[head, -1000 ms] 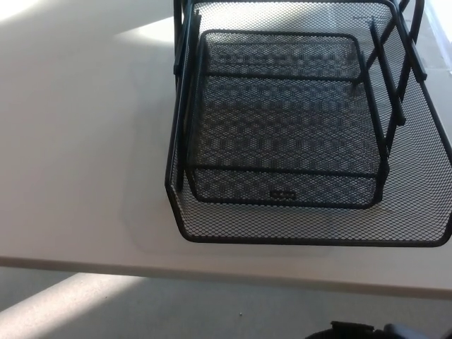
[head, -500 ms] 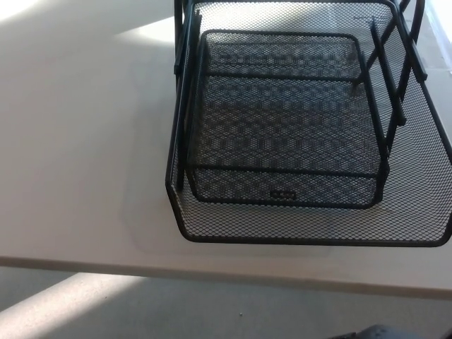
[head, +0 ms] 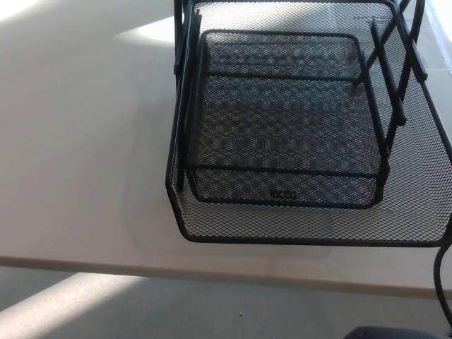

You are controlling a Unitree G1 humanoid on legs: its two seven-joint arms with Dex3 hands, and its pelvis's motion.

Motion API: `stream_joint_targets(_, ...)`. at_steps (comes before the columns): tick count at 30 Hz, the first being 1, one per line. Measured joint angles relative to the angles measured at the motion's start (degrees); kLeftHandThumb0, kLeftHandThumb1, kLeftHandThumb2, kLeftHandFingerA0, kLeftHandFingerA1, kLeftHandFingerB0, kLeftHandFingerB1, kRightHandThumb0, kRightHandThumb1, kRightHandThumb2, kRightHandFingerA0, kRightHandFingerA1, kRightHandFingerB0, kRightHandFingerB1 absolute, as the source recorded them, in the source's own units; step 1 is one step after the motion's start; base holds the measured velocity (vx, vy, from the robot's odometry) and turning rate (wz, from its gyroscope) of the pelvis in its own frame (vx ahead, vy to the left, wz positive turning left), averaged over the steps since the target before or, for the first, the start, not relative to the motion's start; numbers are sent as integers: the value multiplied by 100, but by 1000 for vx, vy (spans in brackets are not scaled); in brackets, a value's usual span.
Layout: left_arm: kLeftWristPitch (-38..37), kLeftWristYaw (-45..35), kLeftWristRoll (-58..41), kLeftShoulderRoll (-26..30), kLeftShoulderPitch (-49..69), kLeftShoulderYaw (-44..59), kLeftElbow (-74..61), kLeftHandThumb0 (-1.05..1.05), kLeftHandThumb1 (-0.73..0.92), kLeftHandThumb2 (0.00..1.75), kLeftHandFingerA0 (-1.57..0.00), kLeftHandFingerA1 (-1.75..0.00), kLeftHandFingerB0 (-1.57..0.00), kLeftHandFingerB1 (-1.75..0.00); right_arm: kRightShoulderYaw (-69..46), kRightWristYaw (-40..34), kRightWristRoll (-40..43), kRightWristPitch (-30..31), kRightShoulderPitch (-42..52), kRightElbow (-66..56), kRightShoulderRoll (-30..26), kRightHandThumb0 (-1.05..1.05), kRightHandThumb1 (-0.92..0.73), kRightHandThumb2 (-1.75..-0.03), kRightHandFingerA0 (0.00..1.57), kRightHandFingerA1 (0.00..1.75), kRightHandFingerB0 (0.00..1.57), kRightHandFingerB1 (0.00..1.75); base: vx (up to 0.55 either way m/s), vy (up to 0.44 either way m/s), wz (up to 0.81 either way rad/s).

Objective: A balck drawer is kept on the middle of the table and the robot uses its right hand to push it back away from the robot

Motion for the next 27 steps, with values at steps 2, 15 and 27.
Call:
stream_joint_targets(2, -13, -1, 6, 0, -4, -7, 6, -56, 72, 63, -49, -38, -33, -33, 12, 72, 71, 93, -93, -8, -16, -54, -82, -64, 37, 38, 29, 31, 0, 0, 0)
stream_joint_targets(15, -75, -30, 56, 2, -80, -16, 49, -56, 72, 62, -48, -38, -32, -32, 160, 580, 547, 802, -1073, 303, -58, -55, -82, -65, 41, 39, 30, 32, 0, 0, 0)
stream_joint_targets(27, -114, -71, 57, 2, -81, 4, 36, -56, 72, 63, -47, -38, -30, -32, 549, 755, 468, 1215, -1946, 787, -29, -52, -79, -63, 41, 38, 30, 32, 0, 0, 0)
